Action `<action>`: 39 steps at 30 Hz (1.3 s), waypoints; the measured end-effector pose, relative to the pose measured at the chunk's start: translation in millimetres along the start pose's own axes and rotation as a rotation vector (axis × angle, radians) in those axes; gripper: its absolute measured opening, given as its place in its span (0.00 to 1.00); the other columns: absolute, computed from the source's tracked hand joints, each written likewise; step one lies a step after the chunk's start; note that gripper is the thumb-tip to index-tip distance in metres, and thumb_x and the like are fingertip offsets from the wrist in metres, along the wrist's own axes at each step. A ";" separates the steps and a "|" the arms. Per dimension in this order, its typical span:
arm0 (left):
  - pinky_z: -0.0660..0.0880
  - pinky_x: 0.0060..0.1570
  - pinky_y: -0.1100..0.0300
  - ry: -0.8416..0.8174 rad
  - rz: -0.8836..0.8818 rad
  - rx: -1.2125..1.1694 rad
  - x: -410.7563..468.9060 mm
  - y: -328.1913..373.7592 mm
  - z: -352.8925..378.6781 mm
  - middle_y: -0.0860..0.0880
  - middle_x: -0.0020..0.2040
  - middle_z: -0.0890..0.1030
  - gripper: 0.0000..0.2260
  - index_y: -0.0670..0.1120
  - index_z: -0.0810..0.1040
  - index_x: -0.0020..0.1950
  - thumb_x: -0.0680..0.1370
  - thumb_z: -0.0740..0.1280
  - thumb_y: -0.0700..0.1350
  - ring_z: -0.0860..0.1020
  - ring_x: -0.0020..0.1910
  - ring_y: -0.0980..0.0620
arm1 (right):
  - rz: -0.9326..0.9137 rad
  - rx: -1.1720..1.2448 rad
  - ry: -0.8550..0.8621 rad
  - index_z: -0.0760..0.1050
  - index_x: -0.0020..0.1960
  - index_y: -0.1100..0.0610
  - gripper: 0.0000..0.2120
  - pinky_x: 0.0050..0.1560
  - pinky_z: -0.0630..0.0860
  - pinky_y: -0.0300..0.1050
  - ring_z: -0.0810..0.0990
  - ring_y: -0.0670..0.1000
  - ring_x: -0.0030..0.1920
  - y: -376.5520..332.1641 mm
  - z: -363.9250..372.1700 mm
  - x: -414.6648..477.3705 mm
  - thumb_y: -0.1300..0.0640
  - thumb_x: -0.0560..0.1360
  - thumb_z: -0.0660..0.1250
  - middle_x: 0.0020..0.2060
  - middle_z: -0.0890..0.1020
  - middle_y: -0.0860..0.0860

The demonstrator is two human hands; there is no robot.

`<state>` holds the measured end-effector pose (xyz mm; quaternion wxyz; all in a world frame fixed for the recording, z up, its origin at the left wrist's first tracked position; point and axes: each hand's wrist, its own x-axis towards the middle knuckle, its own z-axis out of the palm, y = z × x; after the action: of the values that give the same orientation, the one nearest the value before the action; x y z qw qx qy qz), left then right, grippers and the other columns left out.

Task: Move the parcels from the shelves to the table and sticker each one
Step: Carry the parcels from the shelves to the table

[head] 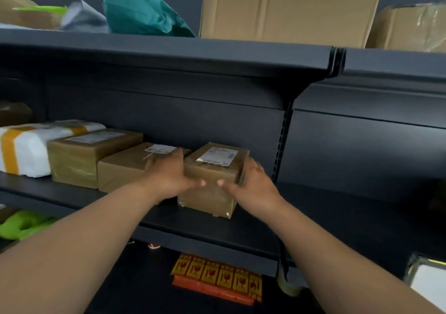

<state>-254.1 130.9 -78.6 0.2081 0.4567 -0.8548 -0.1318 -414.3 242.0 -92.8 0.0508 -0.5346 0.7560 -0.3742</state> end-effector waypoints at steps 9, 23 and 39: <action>0.75 0.49 0.56 0.040 0.018 -0.169 -3.9 18.8 11.5 0.54 0.47 0.79 0.20 0.50 0.74 0.52 0.67 0.75 0.57 0.78 0.49 0.52 | 0.145 0.234 0.007 0.63 0.70 0.52 0.31 0.58 0.77 0.46 0.77 0.49 0.57 5.9 1.6 2.2 0.51 0.72 0.72 0.60 0.77 0.49; 0.77 0.47 0.54 0.109 0.158 -0.520 -115.0 49.5 -9.7 0.55 0.53 0.75 0.33 0.51 0.66 0.67 0.66 0.77 0.53 0.76 0.50 0.53 | 0.137 0.294 0.254 0.60 0.72 0.48 0.33 0.51 0.74 0.39 0.74 0.41 0.47 -41.0 -50.9 -136.1 0.57 0.73 0.72 0.44 0.70 0.34; 0.73 0.39 0.62 -0.170 0.495 -0.681 -329.3 83.1 -27.6 0.58 0.54 0.76 0.26 0.55 0.68 0.66 0.71 0.74 0.51 0.75 0.52 0.55 | 0.353 0.136 0.485 0.61 0.69 0.46 0.29 0.54 0.75 0.42 0.73 0.44 0.56 -91.4 -85.2 -391.2 0.55 0.74 0.72 0.58 0.72 0.40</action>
<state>-138.0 450.6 -97.3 0.3011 0.1305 -0.8605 -0.3896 -218.9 603.1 -101.8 -0.0316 -0.2854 0.8006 -0.5260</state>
